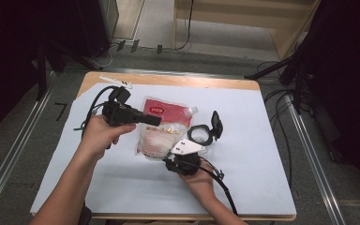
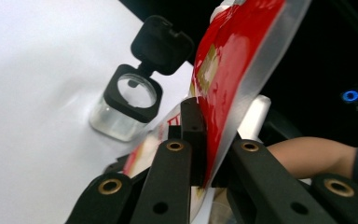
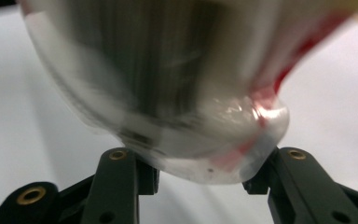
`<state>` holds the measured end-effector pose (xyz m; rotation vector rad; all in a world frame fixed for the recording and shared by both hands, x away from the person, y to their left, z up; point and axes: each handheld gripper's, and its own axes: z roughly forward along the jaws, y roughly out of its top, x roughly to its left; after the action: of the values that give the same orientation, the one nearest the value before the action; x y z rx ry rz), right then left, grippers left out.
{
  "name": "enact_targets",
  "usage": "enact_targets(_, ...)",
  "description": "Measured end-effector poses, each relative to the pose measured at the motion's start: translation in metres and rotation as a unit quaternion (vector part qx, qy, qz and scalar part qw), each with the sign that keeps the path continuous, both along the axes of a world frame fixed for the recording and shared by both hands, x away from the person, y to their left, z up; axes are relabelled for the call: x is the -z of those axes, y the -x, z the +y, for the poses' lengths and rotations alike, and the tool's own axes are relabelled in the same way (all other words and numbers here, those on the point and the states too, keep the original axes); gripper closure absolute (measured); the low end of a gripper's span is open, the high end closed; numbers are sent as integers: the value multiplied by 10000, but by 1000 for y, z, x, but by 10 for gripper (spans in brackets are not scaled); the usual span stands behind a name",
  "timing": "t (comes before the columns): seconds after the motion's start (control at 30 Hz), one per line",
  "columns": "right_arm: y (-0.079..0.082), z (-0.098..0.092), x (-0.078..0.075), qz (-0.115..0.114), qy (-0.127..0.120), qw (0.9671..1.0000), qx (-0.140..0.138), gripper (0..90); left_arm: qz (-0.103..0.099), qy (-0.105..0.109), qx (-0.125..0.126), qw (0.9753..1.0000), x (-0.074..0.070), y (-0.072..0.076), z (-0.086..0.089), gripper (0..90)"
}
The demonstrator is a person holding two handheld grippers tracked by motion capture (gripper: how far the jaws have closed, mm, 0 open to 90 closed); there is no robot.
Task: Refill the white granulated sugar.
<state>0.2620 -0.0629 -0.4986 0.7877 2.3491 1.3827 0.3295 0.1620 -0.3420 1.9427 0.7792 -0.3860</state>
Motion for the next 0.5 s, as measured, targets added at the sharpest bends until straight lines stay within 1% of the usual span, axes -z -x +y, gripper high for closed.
enact_targets(0.03, 3, 1, -1, -150, 138, 9998, -58, 589, 7, 20, -17, 10000, 0, 1, -2, 891)
enact_targets(0.07, 8, 2, -2, -324, 245, 9991, -127, 591, -55, 0, 17, 10000, 0, 1, -3, 894)
enact_targets(0.1, 11, 3, -2, -396, 261, 9988, -154, 586, -111, -1, 22, 9999, -1, 2, -5, 893)
enact_targets(0.13, 13, 4, -3, -384, 226, 9988, -225, 583, -178, -24, 17, 9998, -1, 3, -6, 893)
enact_targets(0.17, 14, 4, -4, -333, 195, 9989, -265, 582, -334, -113, -16, 9994, -3, 4, -7, 893)
enact_targets(0.23, 15, 6, -6, -232, 146, 9993, -258, 583, -504, -189, -48, 9985, -4, 5, -7, 884)
enact_targets(0.27, 14, 6, -6, -166, 121, 9993, -300, 583, -577, -197, -100, 9981, -4, 7, -8, 875)
enact_targets(0.3, 14, 6, -8, -84, 104, 9993, -345, 584, -610, -250, -142, 9977, -4, 7, -8, 865)
enact_targets(0.33, 13, 6, -9, 10, 100, 9991, -413, 585, -660, -301, -135, 9973, -4, 6, -8, 857)
enact_targets(0.4, 12, 7, -11, 162, 123, 9984, -527, 585, -670, -251, -132, 9974, -3, 6, -8, 855)
enact_targets(0.43, 12, 7, -12, 178, 109, 9983, -542, 587, -699, -189, -78, 9973, -2, 6, -8, 854)
enact_targets(0.5, 13, 7, -14, 225, 32, 9976, -649, 587, -951, -191, -74, 9953, 0, 7, -10, 846)
